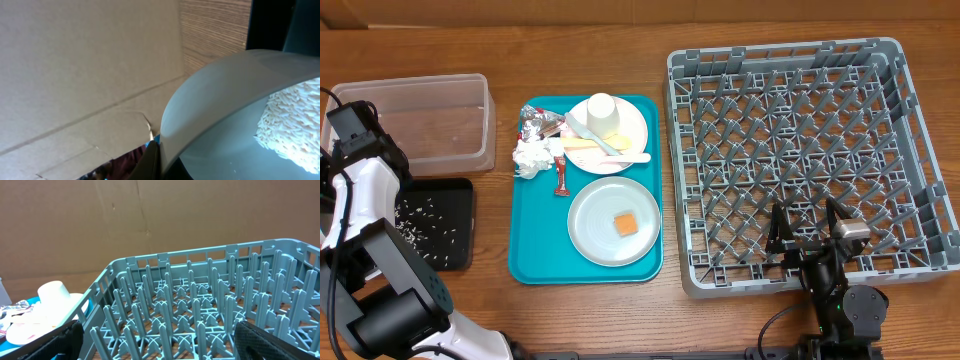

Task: Sort waste into correct bins and load items into the dishwasher rack
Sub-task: 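Tilt the bowl with the left gripper to pour rice onto black tray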

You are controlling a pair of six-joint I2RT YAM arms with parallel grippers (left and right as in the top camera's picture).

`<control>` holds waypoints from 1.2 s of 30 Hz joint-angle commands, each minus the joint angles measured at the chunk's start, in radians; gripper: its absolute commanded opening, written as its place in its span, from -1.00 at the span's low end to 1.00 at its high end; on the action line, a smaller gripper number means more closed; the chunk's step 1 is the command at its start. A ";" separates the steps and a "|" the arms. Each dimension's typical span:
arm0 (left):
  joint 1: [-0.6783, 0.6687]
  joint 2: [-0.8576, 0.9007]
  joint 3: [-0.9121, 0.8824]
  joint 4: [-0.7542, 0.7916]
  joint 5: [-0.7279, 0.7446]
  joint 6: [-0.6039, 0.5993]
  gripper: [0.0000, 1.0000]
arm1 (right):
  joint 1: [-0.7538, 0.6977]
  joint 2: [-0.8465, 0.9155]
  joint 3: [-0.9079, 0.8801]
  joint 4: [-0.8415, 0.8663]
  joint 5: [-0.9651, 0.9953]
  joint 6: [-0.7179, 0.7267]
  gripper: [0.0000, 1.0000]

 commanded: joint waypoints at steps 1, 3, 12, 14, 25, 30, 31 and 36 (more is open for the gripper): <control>0.005 0.005 0.004 -0.036 0.032 -0.119 -0.92 | -0.006 -0.012 -0.011 0.005 -0.005 -0.003 1.00; 0.006 0.010 0.003 -0.055 0.053 -0.084 -0.92 | -0.006 -0.012 -0.011 0.005 -0.005 -0.003 1.00; 0.005 0.021 -0.003 -0.004 0.014 0.021 -0.92 | -0.006 -0.012 -0.011 0.005 -0.005 -0.003 1.00; 0.005 0.021 -0.003 0.055 -0.036 0.097 -0.92 | -0.006 -0.012 -0.011 0.005 -0.005 -0.003 1.00; -0.018 0.024 -0.004 0.051 0.042 0.025 -0.92 | -0.006 -0.012 -0.011 0.005 -0.005 -0.003 1.00; -0.035 0.024 -0.004 0.009 0.084 0.019 -0.92 | -0.006 -0.012 -0.011 0.005 -0.005 -0.003 1.00; -0.038 0.024 -0.004 -0.003 0.084 0.018 -0.92 | -0.006 -0.012 -0.011 0.005 -0.005 -0.003 1.00; -0.040 0.024 -0.003 0.033 0.034 0.062 -0.92 | -0.006 -0.012 -0.011 0.005 -0.005 -0.003 1.00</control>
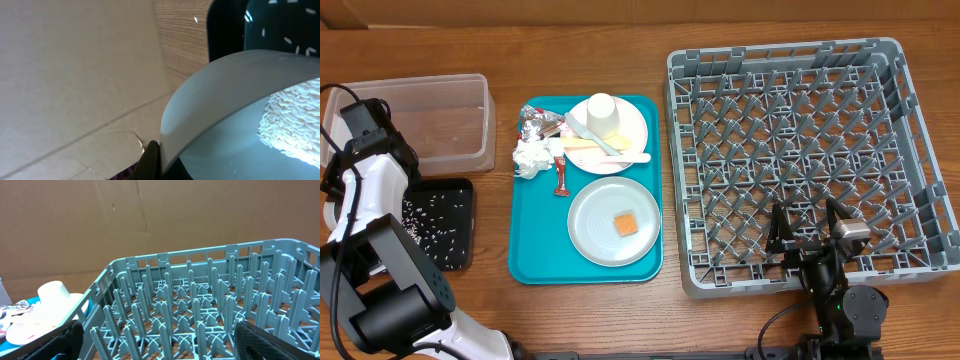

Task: Sort waste into correct bins and load items into the dishwasher rack
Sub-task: 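Tilt the bowl with the left gripper to pour rice onto black tray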

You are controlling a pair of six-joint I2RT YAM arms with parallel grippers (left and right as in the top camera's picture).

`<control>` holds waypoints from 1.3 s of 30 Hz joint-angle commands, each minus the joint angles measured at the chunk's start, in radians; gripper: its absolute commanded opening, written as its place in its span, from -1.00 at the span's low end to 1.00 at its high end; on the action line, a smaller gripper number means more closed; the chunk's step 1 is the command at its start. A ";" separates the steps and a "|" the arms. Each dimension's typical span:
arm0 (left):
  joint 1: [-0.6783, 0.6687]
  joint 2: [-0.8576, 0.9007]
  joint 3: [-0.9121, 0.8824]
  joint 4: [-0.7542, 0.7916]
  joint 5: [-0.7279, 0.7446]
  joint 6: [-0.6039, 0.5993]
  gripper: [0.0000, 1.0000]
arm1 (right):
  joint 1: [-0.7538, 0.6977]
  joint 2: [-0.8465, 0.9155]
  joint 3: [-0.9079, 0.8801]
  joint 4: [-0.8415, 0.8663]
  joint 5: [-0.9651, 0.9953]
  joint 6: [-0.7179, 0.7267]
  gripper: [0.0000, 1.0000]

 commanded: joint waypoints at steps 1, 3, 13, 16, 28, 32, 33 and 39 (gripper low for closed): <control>-0.003 0.013 0.000 0.071 -0.094 0.021 -0.92 | -0.005 -0.012 -0.011 0.005 -0.006 -0.004 1.00; -0.003 0.013 0.000 0.164 -0.180 -0.019 -0.92 | -0.005 -0.012 -0.011 0.005 -0.006 -0.004 1.00; -0.005 0.013 0.000 0.172 -0.232 -0.023 -0.92 | -0.005 -0.012 -0.011 0.005 -0.006 -0.004 1.00; -0.005 0.013 0.000 0.172 -0.230 -0.023 -0.92 | -0.005 -0.012 -0.011 0.005 -0.006 -0.004 1.00; -0.021 0.013 0.000 0.142 -0.225 -0.023 -0.92 | -0.005 -0.012 -0.011 0.005 -0.006 -0.004 1.00; -0.024 0.013 0.000 0.142 -0.225 -0.023 -0.92 | -0.005 -0.012 -0.011 0.005 -0.006 -0.004 1.00; -0.024 0.013 0.000 0.142 -0.226 -0.023 -0.91 | -0.005 -0.012 -0.011 0.005 -0.006 -0.004 1.00; -0.024 0.013 0.000 0.147 -0.223 -0.023 -0.92 | -0.005 -0.012 -0.011 0.005 -0.006 -0.004 1.00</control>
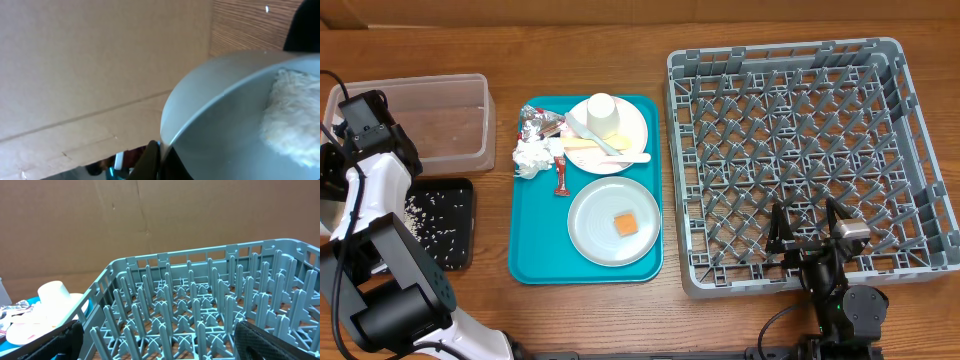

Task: Sort waste into correct bins and load items into the dishwasher rack
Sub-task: 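Tilt the bowl with the left gripper to pour rice onto black tray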

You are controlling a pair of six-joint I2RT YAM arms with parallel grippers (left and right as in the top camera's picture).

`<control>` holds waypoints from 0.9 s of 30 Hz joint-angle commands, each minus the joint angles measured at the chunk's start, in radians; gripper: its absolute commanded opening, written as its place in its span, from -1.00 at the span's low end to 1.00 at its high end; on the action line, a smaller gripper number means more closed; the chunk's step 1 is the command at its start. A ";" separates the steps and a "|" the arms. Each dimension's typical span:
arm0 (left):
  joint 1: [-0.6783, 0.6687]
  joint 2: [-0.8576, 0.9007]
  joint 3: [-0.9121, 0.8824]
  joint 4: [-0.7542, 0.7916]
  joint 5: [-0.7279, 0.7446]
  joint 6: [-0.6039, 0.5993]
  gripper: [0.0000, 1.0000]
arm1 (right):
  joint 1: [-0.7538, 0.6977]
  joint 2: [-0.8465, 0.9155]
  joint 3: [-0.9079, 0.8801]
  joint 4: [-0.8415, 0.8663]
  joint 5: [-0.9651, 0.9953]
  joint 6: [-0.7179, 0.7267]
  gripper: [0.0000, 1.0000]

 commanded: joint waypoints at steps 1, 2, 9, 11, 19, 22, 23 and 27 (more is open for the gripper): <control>-0.006 0.011 0.002 -0.004 -0.018 -0.011 -0.92 | -0.006 -0.012 -0.011 0.005 -0.006 -0.003 1.00; -0.006 0.011 0.002 -0.006 -0.017 -0.011 -0.92 | -0.006 -0.012 -0.011 0.005 -0.006 -0.003 1.00; -0.007 0.011 0.002 -0.009 0.007 -0.011 -0.87 | -0.006 -0.012 -0.011 0.005 -0.006 -0.003 1.00; -0.007 0.011 0.002 -0.009 0.010 -0.011 -0.92 | -0.006 -0.012 -0.011 0.006 -0.006 -0.003 1.00; -0.008 0.011 0.002 -0.010 -0.007 -0.010 -0.92 | -0.006 -0.012 -0.011 0.005 -0.006 -0.003 1.00; -0.009 0.011 0.002 -0.009 -0.026 -0.011 -0.92 | -0.006 -0.012 -0.011 0.005 -0.006 -0.003 1.00; -0.009 0.011 0.002 -0.010 -0.026 -0.010 -0.92 | -0.006 -0.012 -0.011 0.005 -0.006 -0.003 1.00; -0.011 0.011 0.002 -0.009 -0.023 -0.010 -0.92 | -0.006 -0.012 -0.011 0.005 -0.006 -0.003 1.00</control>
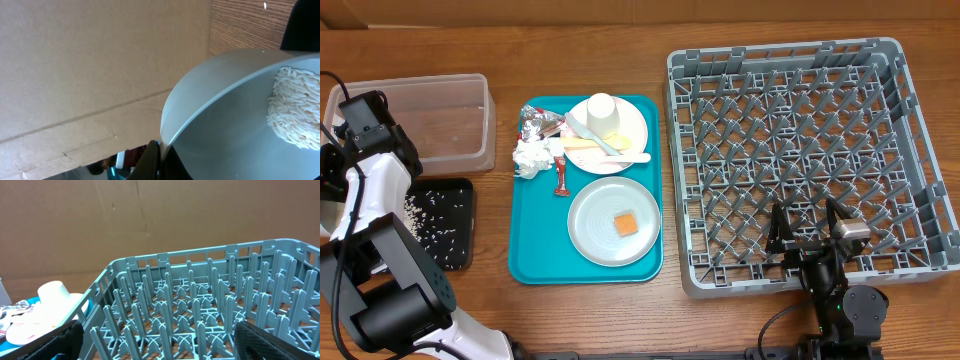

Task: Sort waste into correct bins and load items into the dishwasher rack
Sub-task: 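Tilt the bowl with the left gripper to pour rice onto black tray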

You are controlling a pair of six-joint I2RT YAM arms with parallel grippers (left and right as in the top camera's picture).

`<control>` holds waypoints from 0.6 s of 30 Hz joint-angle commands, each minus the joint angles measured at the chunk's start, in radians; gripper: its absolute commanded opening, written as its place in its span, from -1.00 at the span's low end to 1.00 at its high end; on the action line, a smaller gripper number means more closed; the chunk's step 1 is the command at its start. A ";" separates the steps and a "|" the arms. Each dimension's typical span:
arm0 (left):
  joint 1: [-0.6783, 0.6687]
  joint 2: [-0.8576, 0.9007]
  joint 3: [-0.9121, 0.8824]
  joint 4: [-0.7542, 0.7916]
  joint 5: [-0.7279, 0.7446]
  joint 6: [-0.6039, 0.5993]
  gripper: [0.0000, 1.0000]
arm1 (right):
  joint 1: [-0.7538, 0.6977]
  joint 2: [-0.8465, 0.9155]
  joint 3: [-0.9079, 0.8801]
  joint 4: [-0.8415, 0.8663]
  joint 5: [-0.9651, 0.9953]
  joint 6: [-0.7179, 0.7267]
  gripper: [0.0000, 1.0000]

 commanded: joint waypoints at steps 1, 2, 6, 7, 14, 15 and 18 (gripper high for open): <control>-0.011 0.011 0.002 0.005 -0.018 -0.010 -0.92 | -0.005 -0.012 -0.011 0.005 -0.005 -0.004 1.00; -0.013 0.011 0.002 0.005 -0.018 -0.010 -0.91 | -0.005 -0.012 -0.011 0.005 -0.005 -0.004 1.00; -0.015 0.011 0.002 0.005 -0.021 -0.010 -0.92 | -0.005 -0.012 -0.011 0.005 -0.005 -0.004 1.00; -0.016 0.011 0.002 0.005 -0.022 -0.010 -0.92 | -0.005 -0.012 -0.011 0.005 -0.005 -0.004 1.00; -0.021 0.011 0.002 0.005 -0.021 -0.010 -0.92 | -0.005 -0.012 -0.011 0.005 -0.005 -0.004 1.00; -0.021 0.011 0.002 0.005 -0.020 -0.010 -0.92 | -0.005 -0.012 -0.011 0.005 -0.005 -0.004 1.00; -0.021 0.011 0.002 0.005 -0.020 -0.010 -0.92 | -0.005 -0.012 -0.011 0.005 -0.005 -0.004 1.00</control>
